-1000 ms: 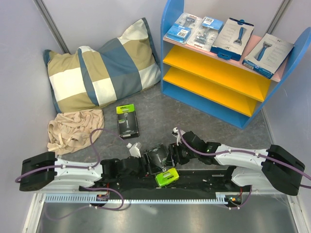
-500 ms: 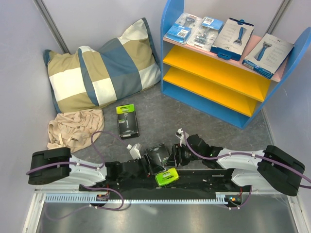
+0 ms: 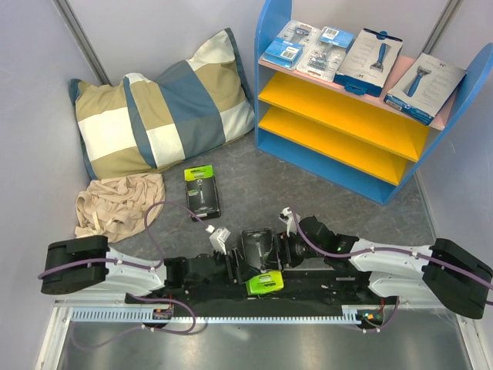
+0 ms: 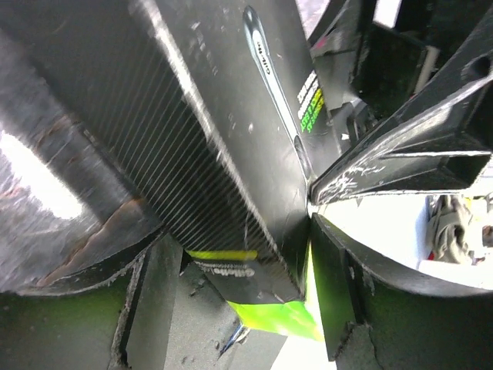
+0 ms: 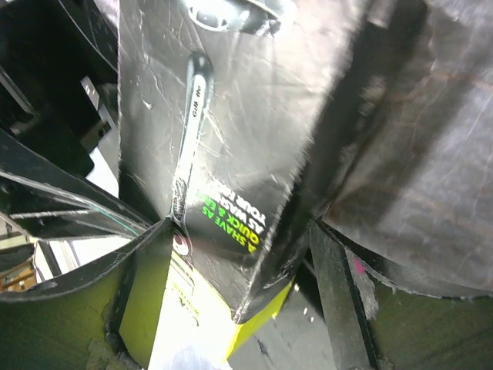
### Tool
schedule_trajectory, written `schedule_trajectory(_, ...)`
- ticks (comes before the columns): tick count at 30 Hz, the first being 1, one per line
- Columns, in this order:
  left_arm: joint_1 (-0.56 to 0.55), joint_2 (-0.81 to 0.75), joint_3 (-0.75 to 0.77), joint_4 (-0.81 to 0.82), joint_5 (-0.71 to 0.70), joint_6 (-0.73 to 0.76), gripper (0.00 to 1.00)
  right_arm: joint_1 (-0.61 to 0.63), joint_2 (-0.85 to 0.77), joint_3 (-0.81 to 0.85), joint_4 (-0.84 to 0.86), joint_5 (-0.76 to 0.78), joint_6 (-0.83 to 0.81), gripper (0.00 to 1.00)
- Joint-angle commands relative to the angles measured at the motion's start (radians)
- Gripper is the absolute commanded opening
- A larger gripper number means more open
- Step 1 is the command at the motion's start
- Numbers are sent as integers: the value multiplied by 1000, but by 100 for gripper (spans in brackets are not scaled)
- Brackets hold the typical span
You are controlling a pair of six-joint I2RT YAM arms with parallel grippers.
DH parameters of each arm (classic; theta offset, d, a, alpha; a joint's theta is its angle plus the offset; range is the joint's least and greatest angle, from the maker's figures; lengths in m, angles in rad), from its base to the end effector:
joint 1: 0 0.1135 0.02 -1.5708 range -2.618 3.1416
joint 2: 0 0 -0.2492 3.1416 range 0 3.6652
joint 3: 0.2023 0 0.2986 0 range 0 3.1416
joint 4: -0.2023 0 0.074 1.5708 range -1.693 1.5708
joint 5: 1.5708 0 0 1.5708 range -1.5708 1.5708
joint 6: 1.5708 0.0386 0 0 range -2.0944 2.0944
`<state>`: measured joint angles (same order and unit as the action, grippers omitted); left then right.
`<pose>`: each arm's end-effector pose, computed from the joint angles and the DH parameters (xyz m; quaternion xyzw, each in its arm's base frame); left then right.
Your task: Place and organize the shaving razors onto the shelf
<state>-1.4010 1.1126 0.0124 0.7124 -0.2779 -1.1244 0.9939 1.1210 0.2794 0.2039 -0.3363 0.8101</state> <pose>0.0440 -0.1941 0.0615 0.0368 0.8249 -0.4914 0.2770 0.1202 0.2081 0.0940 -0.1558 0.8699 0.4406 0.1577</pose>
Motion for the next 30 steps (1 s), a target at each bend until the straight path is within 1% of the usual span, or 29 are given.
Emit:
schedule_trajectory(1,-9,-127,17,188,10,129,2,40,-73,38,51,-46,6,79)
schedule_trajectory(6,-9,-278,31,32,-27,146,2,38,-157,50,-4,35,8,82)
schedule_trajectory(9,-4,-365,46,-60,-24,161,2,38,-231,55,-17,85,11,85)
schedule_trajectory(13,-3,-436,44,-91,-24,163,2,35,-289,60,-40,129,5,86)
schedule_trajectory(16,-1,-447,58,-114,-17,176,2,37,-334,64,-70,160,-8,89)
schedule_trajectory(18,-1,-424,84,-154,11,201,2,37,-358,67,-78,171,-14,89)
schedule_trajectory(20,-1,-372,116,-157,28,212,2,37,-362,76,-86,165,-29,90)
schedule_trajectory(22,-1,-327,141,-143,48,222,6,37,-351,87,-86,154,-40,89)
schedule_trajectory(23,-1,-285,146,-127,52,225,9,37,-348,89,-83,145,-45,89)
schedule_trajectory(24,-1,-263,149,-108,54,227,18,37,-340,90,-77,125,-48,89)
schedule_trajectory(26,-1,-226,153,-42,54,229,29,35,-336,90,-57,105,-49,88)
schedule_trajectory(27,-1,-197,156,-27,46,232,45,34,-340,87,-49,92,-48,86)
schedule_trajectory(28,-1,-186,161,-5,40,230,52,37,-345,84,-43,91,-46,86)
schedule_trajectory(29,-3,-175,164,1,25,230,56,37,-352,81,-40,89,-43,86)
schedule_trajectory(30,-1,-165,164,4,13,232,62,37,-369,80,-38,85,-43,85)
